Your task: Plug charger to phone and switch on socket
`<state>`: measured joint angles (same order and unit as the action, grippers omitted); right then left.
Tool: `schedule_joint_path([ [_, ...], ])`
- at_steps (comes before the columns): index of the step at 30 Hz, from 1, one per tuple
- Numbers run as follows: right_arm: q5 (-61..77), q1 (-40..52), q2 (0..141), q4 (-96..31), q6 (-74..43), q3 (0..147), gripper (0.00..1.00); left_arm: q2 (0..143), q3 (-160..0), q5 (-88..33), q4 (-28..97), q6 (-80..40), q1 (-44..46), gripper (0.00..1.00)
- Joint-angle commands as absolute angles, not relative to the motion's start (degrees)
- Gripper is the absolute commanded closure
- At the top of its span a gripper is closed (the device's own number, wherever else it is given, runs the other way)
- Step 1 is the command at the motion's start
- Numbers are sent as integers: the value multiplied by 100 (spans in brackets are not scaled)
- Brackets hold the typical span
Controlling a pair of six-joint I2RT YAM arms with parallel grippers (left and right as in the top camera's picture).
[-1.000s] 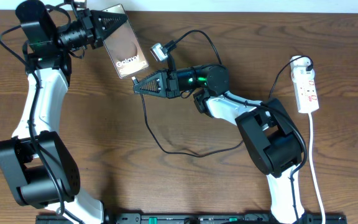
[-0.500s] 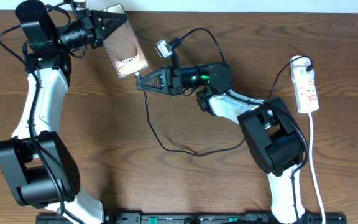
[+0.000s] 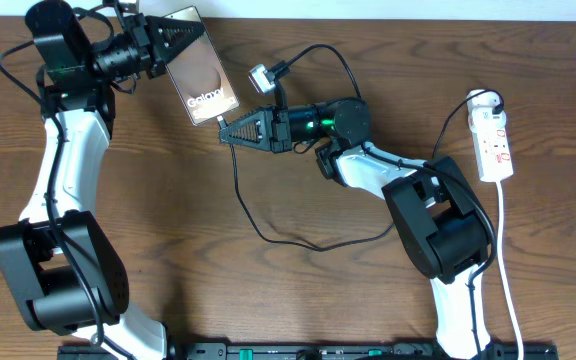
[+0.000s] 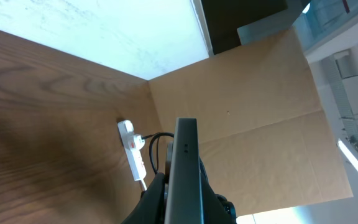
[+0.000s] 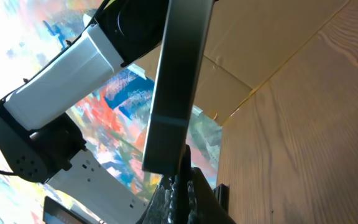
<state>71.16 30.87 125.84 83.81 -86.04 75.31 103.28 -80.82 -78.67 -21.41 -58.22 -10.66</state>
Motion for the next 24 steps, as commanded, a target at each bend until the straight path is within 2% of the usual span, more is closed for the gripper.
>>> schedule_joint_path([
  [1,7065,3118,12586,8401,-8455,7564,99,10191,-8121,-7907,-2198,-5747,-1079,92],
  [24,7059,3170,12586,8552,-8458,7564,99,10191,-8121,-8230,-2198,-5509,-1079,93],
])
